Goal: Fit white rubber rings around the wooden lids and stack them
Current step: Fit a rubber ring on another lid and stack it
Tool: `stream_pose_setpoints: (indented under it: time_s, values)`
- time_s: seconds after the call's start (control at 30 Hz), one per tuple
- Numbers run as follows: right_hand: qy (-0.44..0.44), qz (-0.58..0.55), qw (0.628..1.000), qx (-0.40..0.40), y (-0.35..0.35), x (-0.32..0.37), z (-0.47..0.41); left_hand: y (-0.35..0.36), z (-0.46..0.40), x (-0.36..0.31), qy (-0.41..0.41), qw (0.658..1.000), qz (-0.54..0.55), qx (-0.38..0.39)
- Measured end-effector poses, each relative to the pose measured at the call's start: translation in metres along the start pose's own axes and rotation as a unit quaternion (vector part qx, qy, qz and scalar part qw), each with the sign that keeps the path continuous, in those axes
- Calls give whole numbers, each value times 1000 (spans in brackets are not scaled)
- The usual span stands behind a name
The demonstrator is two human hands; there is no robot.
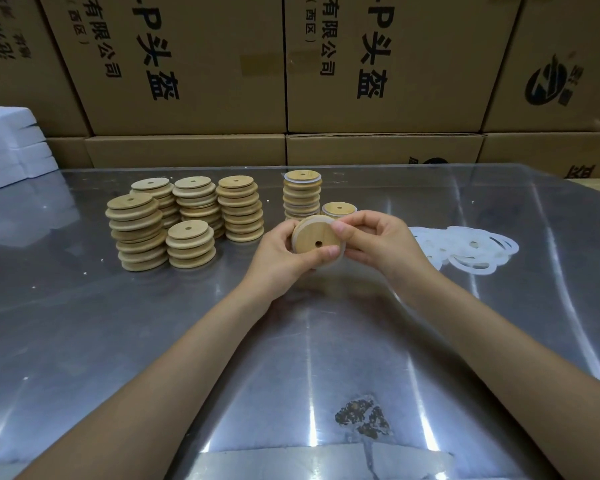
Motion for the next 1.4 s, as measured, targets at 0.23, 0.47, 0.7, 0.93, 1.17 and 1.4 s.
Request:
stream_pose_setpoints:
  time_s: [0.23,0.47,0.7,0.93,1.17,1.4]
  values:
    - [-48,66,997,-10,-2,-2,-1,-4,-2,2,2,999,-10,-39]
    - [-165,165,972,-2,2,0,2,-6,-3,1,69,993,-85,-47]
    - [-212,189,958,27,6,3,5,-8,-1,-2,103,981,-147,-70]
    - [-236,216,947,40,12,4,6,-9,-2,-1,112,979,-158,-67]
    - [-269,245,930,43,12,3,7,-8,-3,0,113,979,-156,-66]
    - [-271,240,931,43,13,5,8,-8,-5,2,104,984,-133,-56]
Point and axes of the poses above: each hand's wrist, its own z-axis away from the middle knuckle, its own y-axis out of the palm, x = y × z, the point moved 3 cm from there along -z, towards the middle knuckle, and after that the axes turned 6 degrees about -z, right-handed, at the moved point
